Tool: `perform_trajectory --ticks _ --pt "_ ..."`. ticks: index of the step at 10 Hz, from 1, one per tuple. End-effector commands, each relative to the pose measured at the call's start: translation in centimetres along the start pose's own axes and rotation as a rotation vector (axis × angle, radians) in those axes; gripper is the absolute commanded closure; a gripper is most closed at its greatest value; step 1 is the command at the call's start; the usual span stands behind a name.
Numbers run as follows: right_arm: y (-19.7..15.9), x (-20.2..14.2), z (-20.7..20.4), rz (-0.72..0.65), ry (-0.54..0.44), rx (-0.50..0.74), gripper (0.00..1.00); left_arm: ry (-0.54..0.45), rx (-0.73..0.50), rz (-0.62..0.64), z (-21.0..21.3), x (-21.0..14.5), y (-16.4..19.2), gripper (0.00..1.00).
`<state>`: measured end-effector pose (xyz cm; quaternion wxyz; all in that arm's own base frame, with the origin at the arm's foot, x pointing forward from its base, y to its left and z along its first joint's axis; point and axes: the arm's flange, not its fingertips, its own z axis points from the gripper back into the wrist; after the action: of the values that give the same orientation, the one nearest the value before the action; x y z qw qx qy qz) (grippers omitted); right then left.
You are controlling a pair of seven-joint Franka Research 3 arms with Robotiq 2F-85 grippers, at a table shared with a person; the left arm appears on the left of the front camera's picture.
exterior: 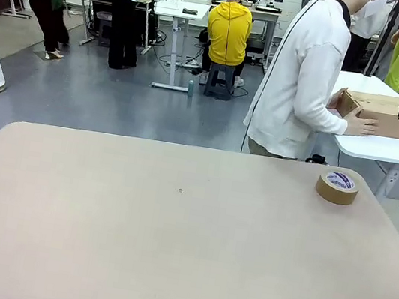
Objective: Wrap the clocks to prevent damage.
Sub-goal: After the human seals the box with tape, release both hands from the side flaps of the Package Box.
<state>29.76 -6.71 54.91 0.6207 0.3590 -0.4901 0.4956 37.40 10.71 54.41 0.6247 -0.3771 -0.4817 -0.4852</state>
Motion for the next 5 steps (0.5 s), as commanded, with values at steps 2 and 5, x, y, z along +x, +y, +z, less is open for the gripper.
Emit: perform_trajectory --ticks 2,5 --pt "0.07 0.13 -0.04 0.009 -0.016 0.003 0.00 -0.010 -0.002 0.000 0.20 0.01 -0.08 0.00" --pt "0.07 0.13 -0.04 0.009 -0.016 0.003 0.00 -0.010 -0.002 0.000 0.20 0.01 -0.08 0.00"
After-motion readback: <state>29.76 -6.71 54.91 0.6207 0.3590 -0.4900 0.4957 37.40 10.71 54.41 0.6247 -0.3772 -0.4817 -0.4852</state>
